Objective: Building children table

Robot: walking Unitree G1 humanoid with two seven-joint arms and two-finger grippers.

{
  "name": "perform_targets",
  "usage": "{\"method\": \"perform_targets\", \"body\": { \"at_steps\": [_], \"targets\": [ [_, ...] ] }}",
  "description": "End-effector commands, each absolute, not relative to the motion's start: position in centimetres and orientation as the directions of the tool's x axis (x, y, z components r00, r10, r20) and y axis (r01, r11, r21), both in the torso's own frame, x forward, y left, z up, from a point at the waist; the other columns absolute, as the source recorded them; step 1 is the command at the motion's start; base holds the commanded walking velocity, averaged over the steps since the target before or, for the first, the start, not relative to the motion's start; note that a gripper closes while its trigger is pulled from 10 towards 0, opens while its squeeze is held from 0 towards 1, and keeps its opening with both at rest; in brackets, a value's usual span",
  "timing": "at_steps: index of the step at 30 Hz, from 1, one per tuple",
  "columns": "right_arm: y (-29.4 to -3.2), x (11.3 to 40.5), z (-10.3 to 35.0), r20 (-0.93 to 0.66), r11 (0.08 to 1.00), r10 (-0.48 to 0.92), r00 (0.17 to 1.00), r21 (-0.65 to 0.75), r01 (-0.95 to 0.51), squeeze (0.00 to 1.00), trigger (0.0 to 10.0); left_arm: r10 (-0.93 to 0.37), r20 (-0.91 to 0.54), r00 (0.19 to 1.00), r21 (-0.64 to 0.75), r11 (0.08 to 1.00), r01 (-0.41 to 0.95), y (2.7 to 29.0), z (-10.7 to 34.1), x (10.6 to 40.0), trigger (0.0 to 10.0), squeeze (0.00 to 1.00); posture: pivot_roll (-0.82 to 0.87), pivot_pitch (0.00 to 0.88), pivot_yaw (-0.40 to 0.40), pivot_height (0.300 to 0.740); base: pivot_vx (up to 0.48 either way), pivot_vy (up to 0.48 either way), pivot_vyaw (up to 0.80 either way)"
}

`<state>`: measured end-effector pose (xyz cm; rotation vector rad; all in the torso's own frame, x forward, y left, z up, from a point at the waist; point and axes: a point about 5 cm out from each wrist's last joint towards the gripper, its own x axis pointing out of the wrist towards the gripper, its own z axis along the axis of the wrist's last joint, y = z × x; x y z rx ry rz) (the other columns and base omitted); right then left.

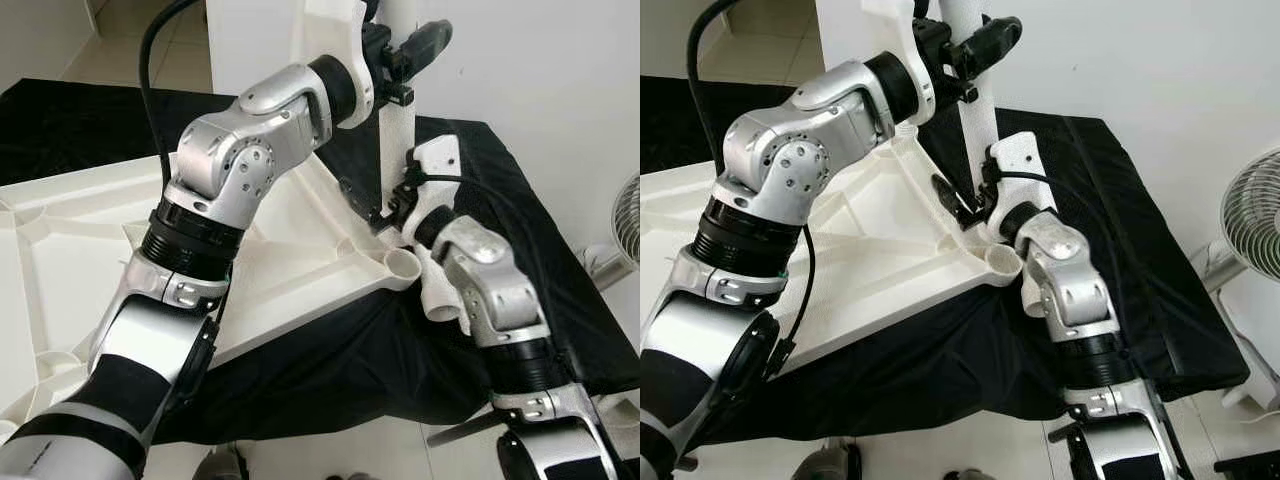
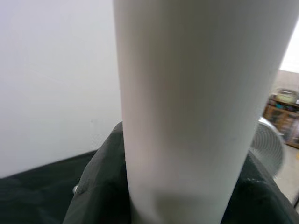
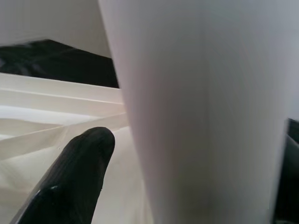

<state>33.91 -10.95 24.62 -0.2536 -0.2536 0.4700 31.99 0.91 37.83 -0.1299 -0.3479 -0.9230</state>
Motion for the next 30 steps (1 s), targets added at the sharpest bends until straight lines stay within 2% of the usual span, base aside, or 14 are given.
{"method": "perform_targets", "body": {
  "at_steps": [1,3,5,6,7,9,18,27,28,29,30],
  "targets": [
    [-11.0,34.4,24.5,0.179,0.89,0.384,0.906,-0.334,-0.311,0.0,10.0,-0.737,0.386,0.555,0.095,0.63,0.77,0.1,39.1,31.2,10.0,0.0,0.07,0.096,-0.079,0.74,0.0,0.0,0.0],
    [-10.9,34.6,24.5,0.185,0.897,0.357,0.916,-0.341,-0.281,0.0,10.0,-0.724,0.387,0.571,0.095,0.648,0.756,0.1,39.2,31.2,10.0,0.0,0.07,0.096,-0.079,0.74,0.0,0.0,0.0],
    [-10.8,35.0,24.5,0.201,0.932,0.25,0.947,-0.315,-0.179,0.0,10.0,-0.696,0.395,0.599,0.087,0.678,0.73,0.2,39.3,31.2,10.0,0.0,0.07,0.102,-0.078,0.74,0.0,0.0,0.0],
    [-10.8,35.0,24.5,0.201,0.932,0.25,0.947,-0.315,-0.179,0.0,10.0,-0.696,0.395,0.599,0.087,0.678,0.73,0.2,39.3,31.2,10.0,0.0,0.07,0.102,-0.078,0.74,0.0,0.0,0.0],
    [-10.8,35.3,24.4,0.206,0.946,0.181,0.962,-0.305,-0.113,0.0,10.0,-0.682,0.397,0.614,0.088,0.694,0.714,0.3,39.4,31.3,10.0,0.0,0.07,0.102,-0.078,0.74,0.0,0.0,0.0],
    [-10.7,35.5,24.2,0.206,0.952,0.129,0.97,-0.301,-0.063,0.0,10.0,-0.672,0.399,0.624,0.092,0.707,0.702,0.3,39.5,31.3,10.0,0.0,0.08,0.106,-0.083,0.74,0.0,0.0,0.0],
    [-10.1,35.6,23.9,0.227,0.974,0.013,0.974,-0.223,0.039,0.0,10.0,-0.664,0.401,0.631,0.1,0.716,0.691,0.0,40.0,31.2,10.0,0.0,0.09,0.108,-0.084,0.74,0.0,0.0,0.0],
    [-9.2,35.3,23.8,0.271,0.965,-0.025,0.962,-0.243,0.094,0.0,10.0,-0.66,0.404,0.633,0.09,0.717,0.691,-0.1,40.0,30.9,10.0,0.0,0.09,0.112,-0.08,0.74,0.0,0.0,0.0],
    [-9.0,35.2,23.9,0.286,0.965,-0.028,0.958,-0.242,0.101,0.0,8.8,-0.661,0.405,0.632,0.086,0.716,0.693,-0.1,40.0,30.9,10.0,0.0,0.09,0.112,-0.08,0.74,0.0,0.0,0.0],
    [-8.8,35.1,23.9,0.297,0.964,-0.026,0.955,-0.244,0.102,0.0,8.1,-0.662,0.403,0.631,0.082,0.714,0.696,-0.1,39.9,30.8,10.0,0.0,0.09,0.112,-0.08,0.74,0.0,0.0,0.0],
    [-8.6,35.0,23.9,0.303,0.964,-0.023,0.953,-0.244,0.101,0.0,6.4,-0.664,0.402,0.63,0.078,0.71,0.7,-0.1,39.9,30.8,10.0,0.0,0.09,0.112,-0.081,0.74,0.0,0.0,0.0]
  ]
}}
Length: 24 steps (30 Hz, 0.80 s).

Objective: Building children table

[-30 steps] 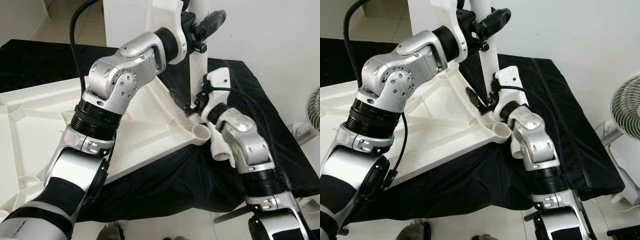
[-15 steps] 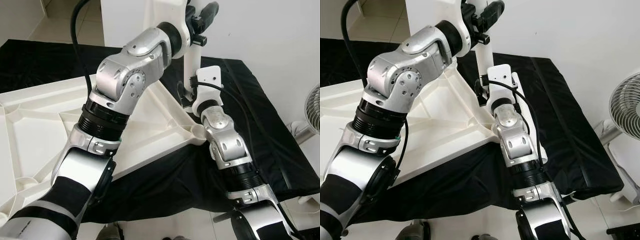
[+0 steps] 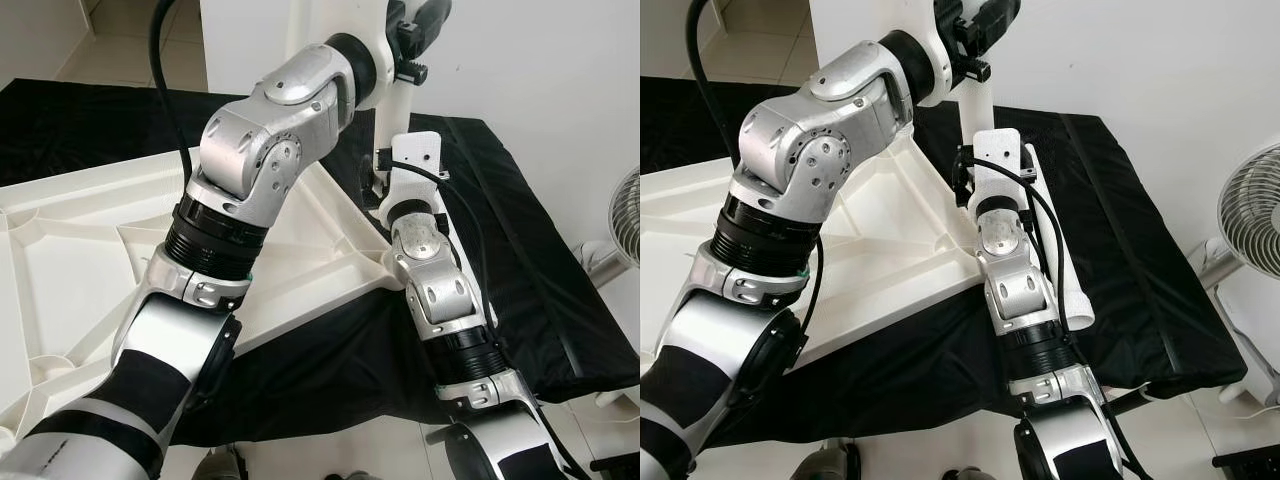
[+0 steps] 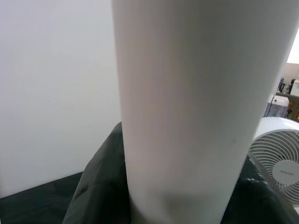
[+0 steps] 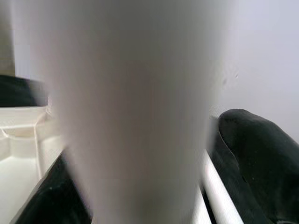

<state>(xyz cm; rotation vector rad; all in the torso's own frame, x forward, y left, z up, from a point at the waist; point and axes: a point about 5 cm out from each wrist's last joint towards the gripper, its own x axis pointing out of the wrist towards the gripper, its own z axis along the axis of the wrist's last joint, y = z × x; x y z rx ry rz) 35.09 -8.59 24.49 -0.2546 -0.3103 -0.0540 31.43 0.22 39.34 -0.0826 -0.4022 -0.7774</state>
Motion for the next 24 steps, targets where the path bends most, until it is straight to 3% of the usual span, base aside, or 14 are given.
{"method": "perform_targets", "body": {
  "at_steps": [1,2,3,5,6,7,10,11,12,13,22,23,24],
  "targets": [
    [-8.62,35.04,23.92,0.303,0.964,-0.023,0.953,-0.244,0.101,0.0,6.4,-0.664,0.402,0.63,0.078,0.71,0.7,-0.13,39.94,30.77,10.0,0.0,0.09,0.112,-0.081,0.74,0.0,0.0,0.0],
    [-8.53,35.03,23.92,0.306,0.964,-0.025,0.952,-0.243,0.103,0.0,6.4,-0.666,0.402,0.628,0.075,0.708,0.702,-0.14,39.94,30.74,10.0,0.0,0.09,0.112,-0.081,0.74,0.0,0.0,0.0],
    [-8.43,35.04,23.9,0.307,0.965,-0.022,0.951,-0.244,0.101,0.0,4.7,-0.668,0.4,0.627,0.076,0.707,0.703,-0.14,39.94,30.72,10.0,0.0,0.09,0.112,-0.081,0.74,0.0,0.0,0.0],
    [-8.36,35.05,23.88,0.309,0.965,-0.022,0.951,-0.244,0.101,0.0,4.7,-0.669,0.399,0.627,0.078,0.706,0.704,-0.15,39.94,30.7,10.0,0.0,0.09,0.112,-0.081,0.74,0.0,0.0,0.0],
    [-8.28,35.05,23.93,0.316,0.963,-0.016,0.949,-0.25,0.1,0.0,3.8,-0.669,0.398,0.627,0.079,0.706,0.704,-0.14,39.95,30.68,10.0,0.0,0.09,0.112,-0.081,0.74,0.0,0.0,0.0],
    [-8.19,35.05,24.02,0.325,0.96,-0.01,0.946,-0.262,0.1,0.0,3.6,-0.669,0.398,0.628,0.077,0.706,0.704,-0.14,39.95,30.68,10.0,0.0,0.09,0.112,-0.081,0.74,0.0,0.0,0.0],
    [-8.14,35.04,24.07,0.331,0.959,-0.007,0.944,-0.267,0.1,0.0,3.6,-0.669,0.398,0.628,0.076,0.706,0.704,-0.14,39.95,30.67,10.0,0.0,0.09,0.112,-0.081,0.74,0.0,0.0,0.0],
    [-8.1,35.05,24.06,0.33,0.96,-0.005,0.944,-0.264,0.098,0.0,2.4,-0.668,0.398,0.629,0.075,0.707,0.703,-0.13,39.95,30.65,10.0,0.0,0.09,0.112,-0.081,0.74,0.0,0.0,0.0],
    [-8.08,35.05,24.05,0.332,0.959,-0.007,0.943,-0.264,0.1,0.0,1.9,-0.667,0.398,0.63,0.074,0.707,0.703,-0.12,39.95,30.64,10.0,0.0,0.09,0.112,-0.081,0.74,0.0,0.0,0.0],
    [-8.06,35.04,24.01,0.331,0.96,-0.008,0.944,-0.261,0.099,0.0,0.0,-0.667,0.398,0.63,0.075,0.708,0.702,-0.11,39.96,30.62,10.0,0.0,0.09,0.112,-0.081,0.74,0.0,0.0,0.0],
    [-8.4,35.07,23.74,0.318,0.965,-0.039,0.947,-0.234,0.118,0.0,0.0,-0.663,0.404,0.631,0.079,0.712,0.698,-0.07,39.95,30.44,10.0,0.0,0.1,0.108,-0.086,0.74,0.0,0.0,0.0],
    [-8.49,35.1,23.72,0.316,0.966,-0.047,0.947,-0.229,0.124,0.0,1.1,-0.664,0.406,0.627,0.075,0.709,0.702,-0.08,39.93,30.38,10.0,0.0,0.1,0.108,-0.086,0.74,0.0,0.0,0.0],
    [-8.66,35.17,23.78,0.315,0.967,-0.059,0.947,-0.218,0.133,0.0,10.0,-0.668,0.419,0.615,0.069,0.699,0.712,-0.1,39.99,30.22,10.0,0.17,0.1,0.108,-0.086,0.74,0.0,0.0,0.0]
  ]
}}
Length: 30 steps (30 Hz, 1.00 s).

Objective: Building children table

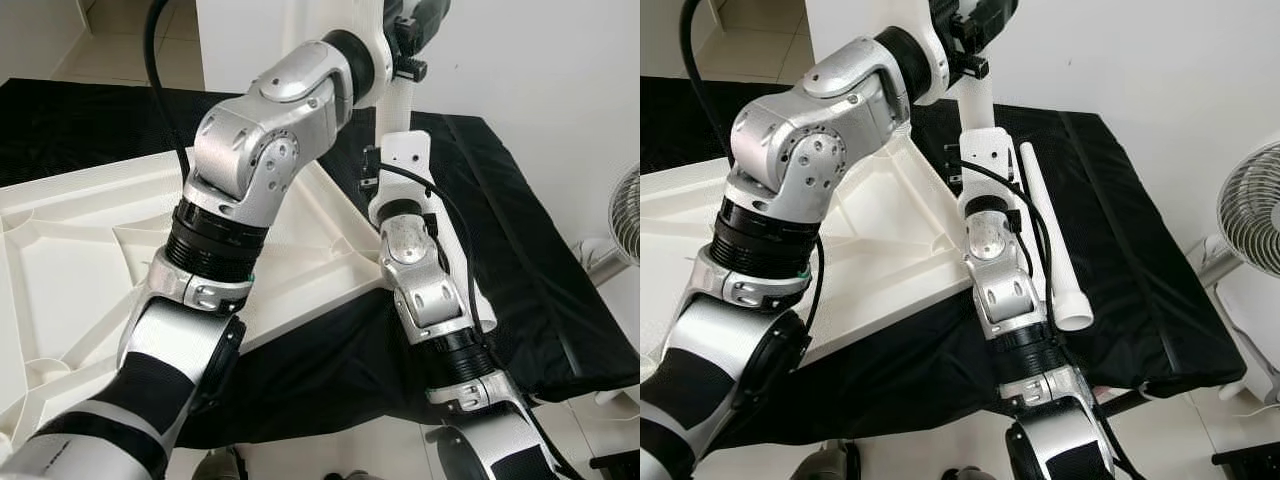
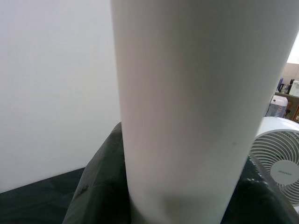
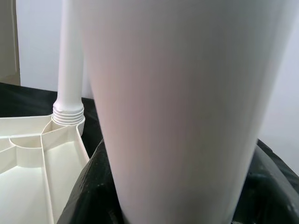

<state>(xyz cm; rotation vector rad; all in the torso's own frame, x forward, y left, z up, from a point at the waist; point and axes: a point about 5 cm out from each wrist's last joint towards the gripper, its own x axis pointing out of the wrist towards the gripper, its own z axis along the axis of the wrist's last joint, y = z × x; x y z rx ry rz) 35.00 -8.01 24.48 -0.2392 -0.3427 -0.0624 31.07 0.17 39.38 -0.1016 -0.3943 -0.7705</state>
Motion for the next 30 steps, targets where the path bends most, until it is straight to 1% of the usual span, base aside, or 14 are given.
{"method": "perform_targets", "body": {
  "at_steps": [1,2,3,4,5,8,18,19,22,23,24,27,28,30],
  "targets": [
    [-8.7,35.2,23.8,0.315,0.967,-0.059,0.947,-0.218,0.133,0.0,10.0,-0.668,0.419,0.615,0.069,0.699,0.712,-0.1,40.0,30.2,10.0,0.17,0.1,0.108,-0.086,0.74,0.0,0.0,0.0],
    [-8.7,35.2,23.8,0.315,0.967,-0.059,0.947,-0.218,0.133,0.0,10.0,-0.668,0.419,0.615,0.069,0.699,0.712,-0.1,40.0,30.2,10.0,0.17,0.1,0.108,-0.086,0.74,0.0,0.0,0.0],
    [-8.8,35.2,23.8,0.314,0.968,-0.068,0.947,-0.208,0.138,0.0,10.0,-0.672,0.426,0.606,0.05,0.686,0.725,-0.1,40.0,30.1,10.0,0.58,0.1,0.108,-0.086,0.74,0.0,0.0,0.0],
    [-8.8,35.2,23.8,0.314,0.968,-0.068,0.947,-0.208,0.138,0.0,10.0,-0.672,0.426,0.606,0.05,0.686,0.725,-0.1,40.0,30.1,10.0,0.58,0.1,0.108,-0.086,0.74,0.0,0.0,0.0],
    [-9.1,35.4,24.0,0.313,0.97,-0.085,0.946,-0.191,0.15,0.0,10.0,-0.682,0.431,0.591,0.028,0.665,0.746,-0.2,39.9,29.9,10.0,1.0,0.1,0.097,-0.084,0.74,0.0,0.0,0.0],
    [-10.0,35.8,24.1,0.305,0.97,-0.126,0.944,-0.162,0.182,0.0,10.0,-0.698,0.435,0.569,-0.02,0.624,0.781,-0.4,39.6,29.7,10.0,1.0,0.1,0.091,-0.085,0.74,0.0,0.0,0.0],
    [-10.3,35.8,24.0,0.299,0.969,-0.14,0.944,-0.154,0.193,0.0,10.0,-0.698,0.438,0.566,-0.039,0.614,0.788,-0.5,39.4,29.6,10.0,1.0,0.1,0.085,-0.084,0.74,0.0,0.0,0.0],
    [-10.6,35.9,24.0,0.292,0.973,-0.155,0.944,-0.121,0.197,0.0,10.0,-0.688,0.433,0.583,-0.057,0.624,0.779,-0.3,39.3,29.8,10.0,1.0,0.1,0.081,-0.083,0.74,0.0,0.0,0.0],
    [-10.6,35.9,24.0,0.292,0.973,-0.155,0.944,-0.121,0.197,0.0,10.0,-0.688,0.433,0.583,-0.057,0.624,0.779,-0.3,39.3,29.8,10.0,1.0,0.1,0.081,-0.083,0.74,0.0,0.0,0.0],
    [-10.9,35.9,24.1,0.286,0.976,-0.165,0.944,-0.091,0.198,0.0,10.0,-0.666,0.426,0.612,-0.082,0.645,0.76,0.1,39.0,30.2,10.0,1.0,0.09,0.077,-0.082,0.74,0.0,0.0,0.0],
    [-11.4,36.0,24.3,0.291,0.976,-0.174,0.941,-0.074,0.204,0.0,10.0,-0.636,0.416,0.65,-0.113,0.673,0.731,0.7,38.7,30.7,10.0,0.14,0.09,0.072,-0.081,0.74,0.0,0.0,0.0],
    [-11.4,36.0,24.3,0.291,0.976,-0.174,0.941,-0.074,0.204,0.0,10.0,-0.636,0.416,0.65,-0.113,0.673,0.731,0.7,38.7,30.7,10.0,0.14,0.09,0.072,-0.081,0.74,0.0,0.0,0.0],
    [-11.8,36.0,24.3,0.292,0.976,-0.181,0.939,-0.061,0.207,0.0,10.0,-0.604,0.406,0.686,-0.146,0.698,0.701,1.3,38.4,31.2,10.0,0.0,0.09,0.068,-0.08,0.74,0.0,0.0,0.0],
    [-11.8,36.0,24.3,0.292,0.976,-0.181,0.939,-0.061,0.207,0.0,10.0,-0.604,0.406,0.686,-0.146,0.698,0.701,1.3,38.4,31.2,10.0,0.0,0.09,0.068,-0.08,0.74,0.0,0.0,0.0]
  ]
}}
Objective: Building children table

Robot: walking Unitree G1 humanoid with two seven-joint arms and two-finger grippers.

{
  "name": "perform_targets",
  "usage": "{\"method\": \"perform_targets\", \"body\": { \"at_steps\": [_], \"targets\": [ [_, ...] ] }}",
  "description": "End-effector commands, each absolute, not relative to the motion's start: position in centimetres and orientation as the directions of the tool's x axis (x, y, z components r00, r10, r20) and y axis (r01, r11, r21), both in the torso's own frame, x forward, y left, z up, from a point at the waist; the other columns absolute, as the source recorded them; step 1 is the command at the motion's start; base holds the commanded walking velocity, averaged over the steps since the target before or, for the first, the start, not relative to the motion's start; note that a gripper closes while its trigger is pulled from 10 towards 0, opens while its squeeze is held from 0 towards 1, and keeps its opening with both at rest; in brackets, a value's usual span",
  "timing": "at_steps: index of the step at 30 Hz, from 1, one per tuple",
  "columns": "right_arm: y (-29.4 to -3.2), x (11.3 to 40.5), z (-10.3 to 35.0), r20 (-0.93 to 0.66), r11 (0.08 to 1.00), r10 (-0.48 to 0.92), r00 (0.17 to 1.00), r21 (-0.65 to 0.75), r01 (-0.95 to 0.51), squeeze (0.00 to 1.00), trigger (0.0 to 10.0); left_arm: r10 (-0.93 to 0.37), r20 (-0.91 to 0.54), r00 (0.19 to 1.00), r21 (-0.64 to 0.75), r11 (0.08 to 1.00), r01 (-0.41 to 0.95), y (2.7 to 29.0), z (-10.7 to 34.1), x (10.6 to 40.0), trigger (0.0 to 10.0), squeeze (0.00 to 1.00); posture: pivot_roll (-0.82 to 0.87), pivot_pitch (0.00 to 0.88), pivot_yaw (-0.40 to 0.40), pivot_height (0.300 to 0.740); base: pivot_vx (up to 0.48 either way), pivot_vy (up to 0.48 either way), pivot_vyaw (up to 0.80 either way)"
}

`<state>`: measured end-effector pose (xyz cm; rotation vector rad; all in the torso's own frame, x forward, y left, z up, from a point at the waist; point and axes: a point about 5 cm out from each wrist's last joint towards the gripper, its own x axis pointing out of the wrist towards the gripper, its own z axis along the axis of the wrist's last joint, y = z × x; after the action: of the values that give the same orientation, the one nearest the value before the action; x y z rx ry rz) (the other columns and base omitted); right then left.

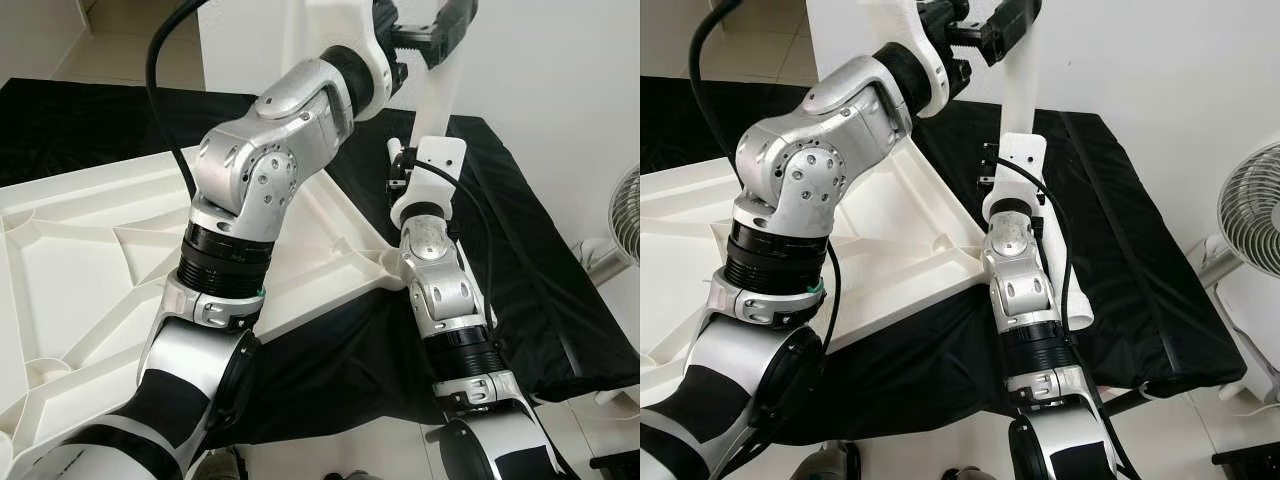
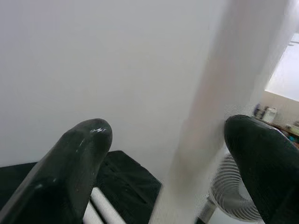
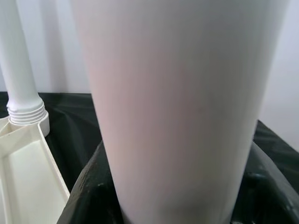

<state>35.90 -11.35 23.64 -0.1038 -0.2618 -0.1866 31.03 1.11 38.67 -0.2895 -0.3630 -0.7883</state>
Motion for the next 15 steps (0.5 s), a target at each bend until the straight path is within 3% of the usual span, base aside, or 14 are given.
{"method": "perform_targets", "body": {
  "at_steps": [1,6,7,15],
  "targets": [
    [-12.4,36.0,24.3,0.295,0.976,-0.189,0.937,-0.05,0.213,0.0,10.0,-0.553,0.395,0.733,-0.186,0.734,0.654,2.3,37.9,31.8,10.0,0.0,0.09,0.064,-0.081,0.74,0.0,0.0,0.0],
    [-13.0,35.9,24.2,0.296,0.976,-0.193,0.935,-0.035,0.213,0.0,10.0,-0.509,0.383,0.771,-0.236,0.753,0.615,3.2,37.5,32.4,10.0,0.0,0.09,0.06,-0.083,0.74,0.0,0.0,0.0],
    [-13.6,35.9,24.1,0.3,0.976,-0.196,0.934,-0.029,0.214,0.0,10.0,-0.463,0.366,0.807,-0.283,0.771,0.57,4.6,35.9,33.6,10.0,0.0,0.08,0.061,-0.082,0.74,0.0,0.0,0.0],
    [-15.1,35.9,24.2,0.307,0.971,-0.22,0.926,-0.024,0.238,0.0,10.0,-0.442,0.338,0.831,-0.343,0.764,0.546,6.7,33.3,35.0,10.0,0.0,0.08,0.065,-0.083,0.74,0.0,0.0,0.0]
  ]
}}
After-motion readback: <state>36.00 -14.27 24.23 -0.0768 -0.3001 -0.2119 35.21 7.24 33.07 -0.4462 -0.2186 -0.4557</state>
